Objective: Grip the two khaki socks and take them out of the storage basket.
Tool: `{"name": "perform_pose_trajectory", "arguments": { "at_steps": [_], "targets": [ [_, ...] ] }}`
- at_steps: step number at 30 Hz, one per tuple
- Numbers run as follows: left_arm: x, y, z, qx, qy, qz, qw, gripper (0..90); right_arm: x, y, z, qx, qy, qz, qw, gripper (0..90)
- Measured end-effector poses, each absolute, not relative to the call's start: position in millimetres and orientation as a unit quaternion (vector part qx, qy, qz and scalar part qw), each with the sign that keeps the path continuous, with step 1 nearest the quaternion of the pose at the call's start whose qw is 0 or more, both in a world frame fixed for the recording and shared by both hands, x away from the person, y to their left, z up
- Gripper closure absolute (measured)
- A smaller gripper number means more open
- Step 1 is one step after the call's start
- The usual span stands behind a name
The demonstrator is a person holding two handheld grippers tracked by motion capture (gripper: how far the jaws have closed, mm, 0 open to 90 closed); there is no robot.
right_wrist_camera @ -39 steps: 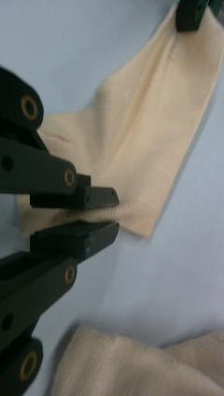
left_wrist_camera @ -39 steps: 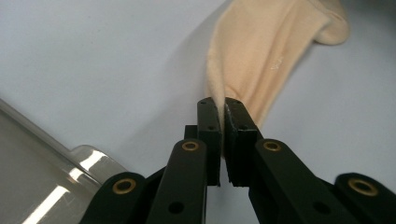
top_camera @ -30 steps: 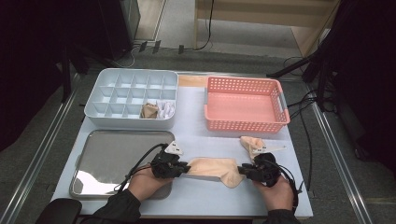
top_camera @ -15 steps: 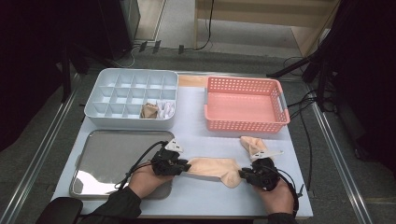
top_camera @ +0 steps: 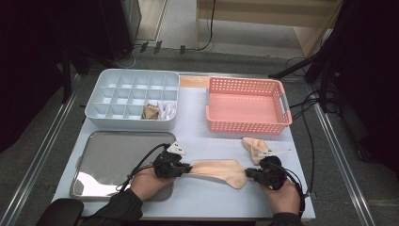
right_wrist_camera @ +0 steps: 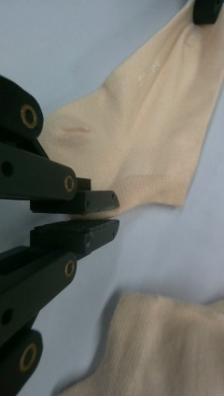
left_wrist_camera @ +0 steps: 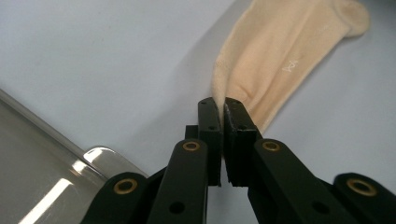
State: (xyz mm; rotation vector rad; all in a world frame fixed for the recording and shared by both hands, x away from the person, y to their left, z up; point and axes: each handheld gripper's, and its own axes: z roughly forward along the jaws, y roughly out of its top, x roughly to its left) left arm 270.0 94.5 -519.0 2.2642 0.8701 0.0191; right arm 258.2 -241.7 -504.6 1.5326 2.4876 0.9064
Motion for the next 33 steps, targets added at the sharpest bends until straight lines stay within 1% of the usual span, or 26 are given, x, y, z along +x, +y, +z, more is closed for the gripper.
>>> {"name": "perform_pose_trajectory", "arguments": {
  "at_steps": [7,10,12,15,20,28,33],
  "targets": [
    [268.9,93.4,-518.9,0.873,0.336,0.007,0.353,87.0,262.5,-244.1,-505.5,0.500,0.811,0.300,0.039,85.3],
    [268.8,93.1,-518.5,0.872,0.336,0.007,0.355,80.2,262.0,-242.8,-506.6,0.494,0.813,0.306,0.032,82.0],
    [268.8,93.7,-517.5,0.871,0.336,0.008,0.358,76.0,261.9,-244.3,-505.6,0.492,0.811,0.314,0.034,78.6],
    [269.9,95.7,-514.9,0.869,0.337,0.006,0.361,69.5,260.6,-248.4,-501.9,0.495,0.803,0.329,0.040,75.9],
    [270.8,99.7,-508.0,0.865,0.337,0.009,0.372,60.8,258.0,-259.9,-494.4,0.504,0.787,0.350,0.058,75.3],
    [274.9,108.0,-498.3,0.861,0.339,0.015,0.378,55.6,258.8,-279.8,-483.4,0.524,0.763,0.366,0.098,73.7],
    [276.4,111.5,-494.6,0.856,0.344,0.019,0.385,54.5,266.7,-282.8,-481.3,0.531,0.758,0.363,0.106,71.3]
  ]
}}
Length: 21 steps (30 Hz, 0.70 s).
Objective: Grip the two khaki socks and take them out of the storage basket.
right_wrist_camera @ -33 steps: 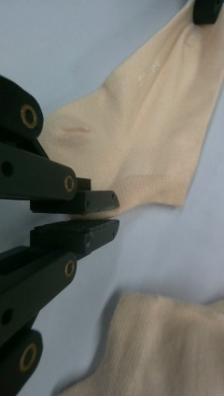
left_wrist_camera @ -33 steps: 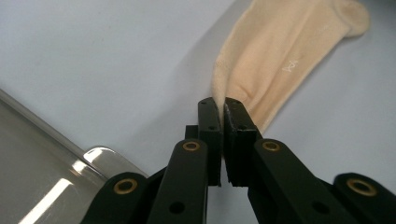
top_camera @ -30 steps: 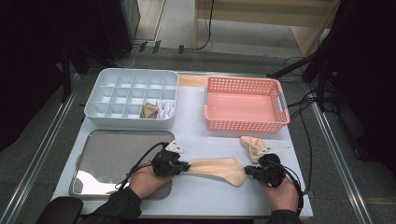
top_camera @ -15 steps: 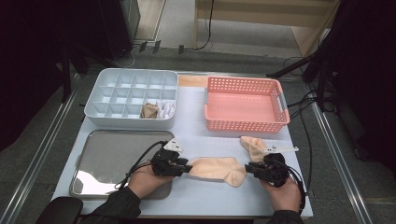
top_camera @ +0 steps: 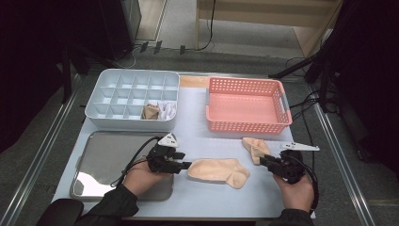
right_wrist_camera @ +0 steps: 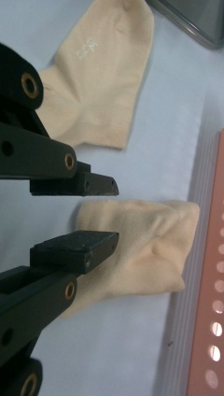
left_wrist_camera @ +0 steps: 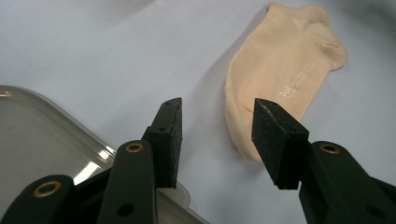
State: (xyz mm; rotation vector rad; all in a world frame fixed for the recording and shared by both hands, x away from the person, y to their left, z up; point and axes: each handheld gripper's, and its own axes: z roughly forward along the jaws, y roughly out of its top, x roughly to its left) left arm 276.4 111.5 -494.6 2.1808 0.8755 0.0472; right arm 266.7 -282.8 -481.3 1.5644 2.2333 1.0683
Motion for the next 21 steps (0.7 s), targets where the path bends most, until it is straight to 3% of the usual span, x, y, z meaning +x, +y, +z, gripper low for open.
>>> {"name": "perform_pose_trajectory", "arguments": {
  "at_steps": [14,21],
  "targets": [
    [278.6,116.3,-496.5,0.854,0.354,0.014,0.382,53.2,298.6,-263.1,-505.0,0.525,0.785,0.311,0.100,61.0],
    [278.7,118.5,-496.6,0.853,0.356,0.015,0.381,53.2,305.0,-264.8,-503.2,0.535,0.783,0.300,0.101,81.7]
  ]
}}
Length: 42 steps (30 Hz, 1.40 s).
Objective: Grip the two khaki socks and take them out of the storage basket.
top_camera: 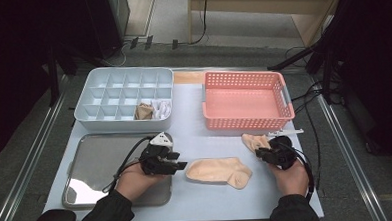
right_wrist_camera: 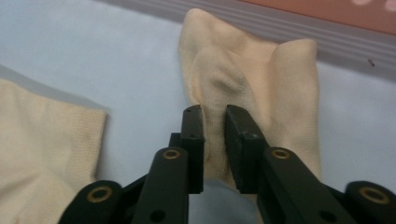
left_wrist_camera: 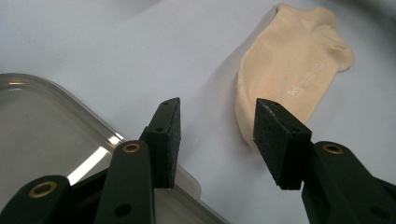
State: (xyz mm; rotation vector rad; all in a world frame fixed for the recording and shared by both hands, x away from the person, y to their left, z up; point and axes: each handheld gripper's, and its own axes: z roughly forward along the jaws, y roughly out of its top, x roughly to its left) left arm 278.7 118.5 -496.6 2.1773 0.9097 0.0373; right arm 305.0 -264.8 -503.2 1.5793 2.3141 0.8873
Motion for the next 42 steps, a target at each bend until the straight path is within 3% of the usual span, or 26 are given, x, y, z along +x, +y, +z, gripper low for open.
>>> {"name": "perform_pose_trajectory", "arguments": {
  "at_steps": [11,20,33,42],
  "targets": [
    [279.3,119.5,-496.9,0.852,0.358,0.015,0.381,53.1,295.3,-271.4,-484.1,0.543,0.755,0.356,0.096,85.6],
    [279.5,120.2,-497.3,0.852,0.358,0.016,0.381,52.9,297.7,-288.2,-479.5,0.567,0.735,0.349,0.129,85.5],
    [279.9,119.9,-498.8,0.853,0.360,0.016,0.378,52.6,295.2,-298.5,-473.8,0.578,0.719,0.346,0.172,72.8],
    [279.9,120.0,-499.0,0.852,0.361,0.015,0.378,52.5,292.6,-274.5,-463.2,0.547,0.736,0.363,0.165,75.7]
  ]
}}
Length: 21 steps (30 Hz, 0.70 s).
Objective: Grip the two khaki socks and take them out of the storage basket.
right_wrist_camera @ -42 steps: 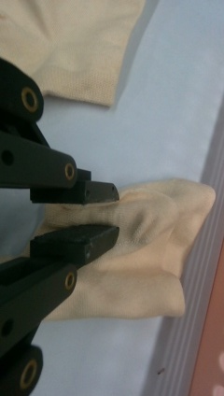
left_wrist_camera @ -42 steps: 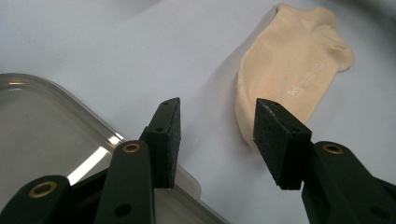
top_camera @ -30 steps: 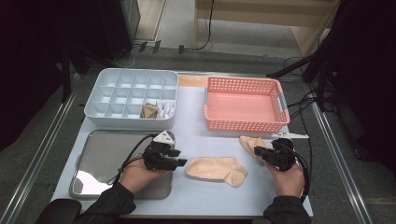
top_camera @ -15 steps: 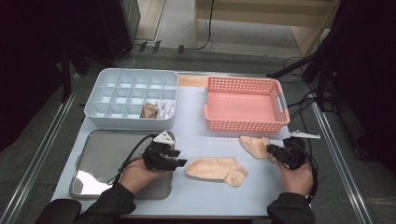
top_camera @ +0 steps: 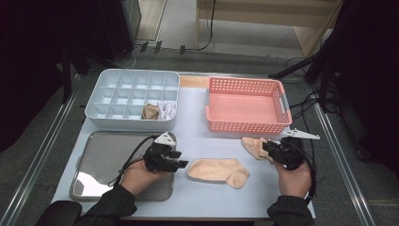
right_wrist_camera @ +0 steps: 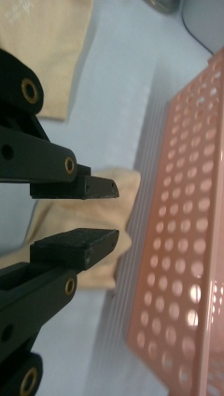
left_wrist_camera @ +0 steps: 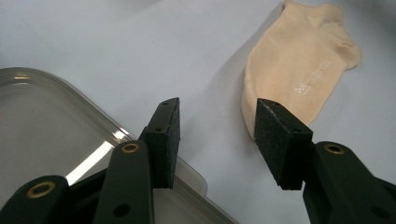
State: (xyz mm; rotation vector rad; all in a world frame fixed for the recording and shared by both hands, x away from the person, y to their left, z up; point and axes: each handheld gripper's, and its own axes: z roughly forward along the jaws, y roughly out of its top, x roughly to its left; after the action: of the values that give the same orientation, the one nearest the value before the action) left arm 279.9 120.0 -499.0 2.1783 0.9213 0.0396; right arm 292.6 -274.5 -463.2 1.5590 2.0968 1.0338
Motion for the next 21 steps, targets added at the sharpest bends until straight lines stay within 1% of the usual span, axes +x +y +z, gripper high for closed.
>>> {"name": "perform_pose_trajectory", "arguments": {
  "at_steps": [4,8,11,15,19,20,21],
  "targets": [
    [279.9,119.8,-499.2,0.853,0.359,0.015,0.378,52.4,298.3,-257.6,-469.0,0.533,0.754,0.352,0.153,75.1],
    [280.0,120.2,-499.1,0.852,0.361,0.015,0.379,52.3,306.1,-245.4,-479.1,0.530,0.768,0.333,0.132,71.4],
    [279.8,120.3,-499.1,0.852,0.361,0.016,0.379,52.3,311.6,-240.7,-484.9,0.531,0.772,0.324,0.130,67.4],
    [279.7,121.2,-499.2,0.853,0.360,0.016,0.378,52.2,321.8,-238.0,-492.8,0.536,0.773,0.312,0.133,64.6],
    [280.0,122.7,-499.5,0.852,0.363,0.016,0.378,52.1,328.8,-234.3,-498.7,0.537,0.778,0.301,0.127,63.9],
    [280.0,122.9,-499.6,0.851,0.364,0.016,0.378,52.1,330.5,-232.7,-501.1,0.535,0.781,0.296,0.126,64.3],
    [279.8,123.0,-499.7,0.851,0.365,0.016,0.378,52.0,332.2,-231.2,-503.4,0.534,0.784,0.290,0.126,66.5]
  ]
}}
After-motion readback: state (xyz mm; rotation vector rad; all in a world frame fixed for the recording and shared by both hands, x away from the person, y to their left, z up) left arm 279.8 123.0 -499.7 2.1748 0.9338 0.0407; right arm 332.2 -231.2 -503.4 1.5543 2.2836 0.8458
